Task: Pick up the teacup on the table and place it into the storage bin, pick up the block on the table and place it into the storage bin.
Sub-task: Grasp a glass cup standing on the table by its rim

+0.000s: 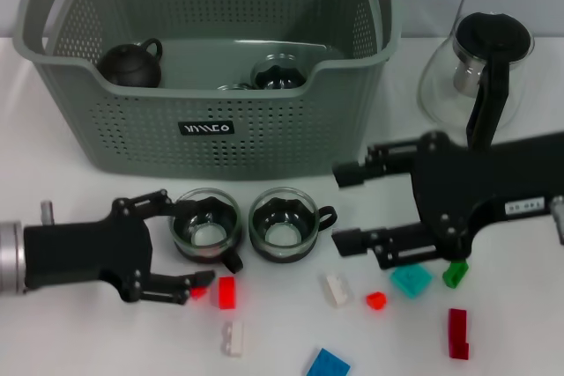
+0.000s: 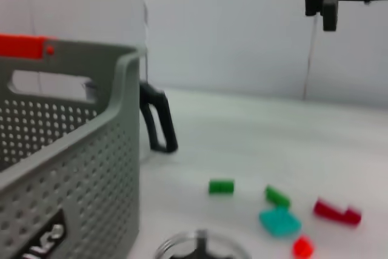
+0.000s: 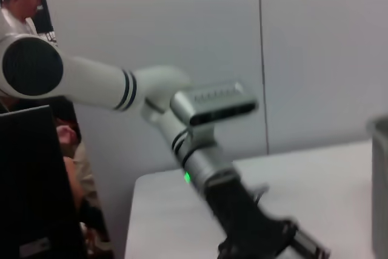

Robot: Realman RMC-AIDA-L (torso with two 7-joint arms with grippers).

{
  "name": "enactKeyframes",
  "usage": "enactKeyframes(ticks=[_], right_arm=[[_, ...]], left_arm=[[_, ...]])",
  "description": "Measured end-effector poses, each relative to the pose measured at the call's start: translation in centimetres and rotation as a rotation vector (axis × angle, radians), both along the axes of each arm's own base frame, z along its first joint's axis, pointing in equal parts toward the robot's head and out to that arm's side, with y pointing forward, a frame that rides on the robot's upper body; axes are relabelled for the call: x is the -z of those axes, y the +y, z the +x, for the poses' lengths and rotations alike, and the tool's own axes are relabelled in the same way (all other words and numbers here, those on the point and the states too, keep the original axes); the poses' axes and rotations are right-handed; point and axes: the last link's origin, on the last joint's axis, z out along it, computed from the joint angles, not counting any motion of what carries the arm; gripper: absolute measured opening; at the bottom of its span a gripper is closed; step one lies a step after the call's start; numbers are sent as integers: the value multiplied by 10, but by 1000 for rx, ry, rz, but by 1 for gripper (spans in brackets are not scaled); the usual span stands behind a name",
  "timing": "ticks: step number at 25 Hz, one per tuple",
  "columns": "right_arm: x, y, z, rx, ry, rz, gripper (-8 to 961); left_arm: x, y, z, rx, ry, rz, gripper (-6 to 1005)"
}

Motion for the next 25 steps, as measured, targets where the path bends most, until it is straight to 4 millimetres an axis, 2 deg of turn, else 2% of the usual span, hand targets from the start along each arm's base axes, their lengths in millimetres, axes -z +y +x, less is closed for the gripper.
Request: enactKeyframes(ticks=[5, 10, 17, 25], right_arm=[[16, 1, 19, 97, 12, -74, 759], [25, -1, 32, 137, -19, -109, 757], [26, 1, 38, 215, -16, -128, 756], [32, 3, 41, 252, 4, -159, 757]], left_arm=[[-16, 19, 10, 103, 170, 20, 948], [-22, 28, 25, 218, 330, 7, 948], [-20, 32, 49, 368, 459, -31, 948], [-8, 43, 59, 456, 624, -69, 947]])
